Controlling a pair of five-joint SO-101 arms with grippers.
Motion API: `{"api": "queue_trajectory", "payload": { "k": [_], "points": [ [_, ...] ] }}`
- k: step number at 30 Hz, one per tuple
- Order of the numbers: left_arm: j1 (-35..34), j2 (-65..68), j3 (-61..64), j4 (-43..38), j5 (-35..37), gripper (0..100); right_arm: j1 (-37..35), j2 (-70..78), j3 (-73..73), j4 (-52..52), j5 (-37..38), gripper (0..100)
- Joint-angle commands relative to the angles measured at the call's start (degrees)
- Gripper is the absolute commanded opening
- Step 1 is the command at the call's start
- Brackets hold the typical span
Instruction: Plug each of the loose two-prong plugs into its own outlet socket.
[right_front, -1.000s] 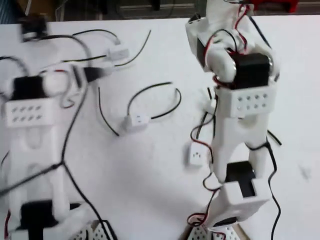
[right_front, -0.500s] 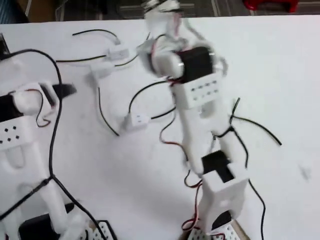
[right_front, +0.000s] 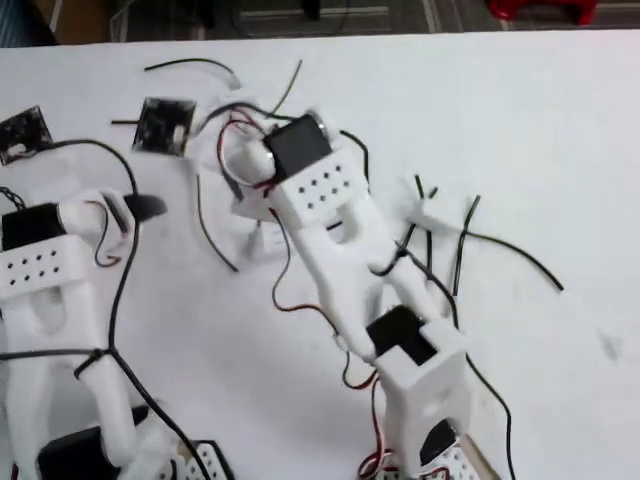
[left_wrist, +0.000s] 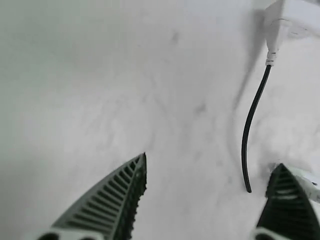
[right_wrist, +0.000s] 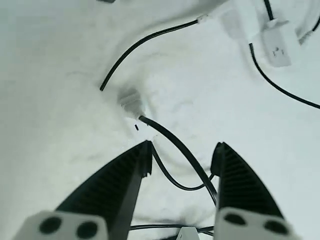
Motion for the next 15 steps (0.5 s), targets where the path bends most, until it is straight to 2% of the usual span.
{"api": "queue_trajectory", "payload": {
  "k": [1, 10, 15],
  "points": [
    [-0.04, -1.98, 1.58, -3.78, 1.32, 37, -0.04, 1.27, 1.05, 0.13, 4.4, 20.4],
    [-0.75, -1.98, 6.24, -9.32, 0.97, 37, 0.66, 17.71, -1.58, -0.04, 13.45, 20.2],
    [-5.14, -1.89, 6.07, -10.02, 1.23, 37, 0.92, 28.18, -7.74, -0.04, 16.35, 20.2]
  ]
}}
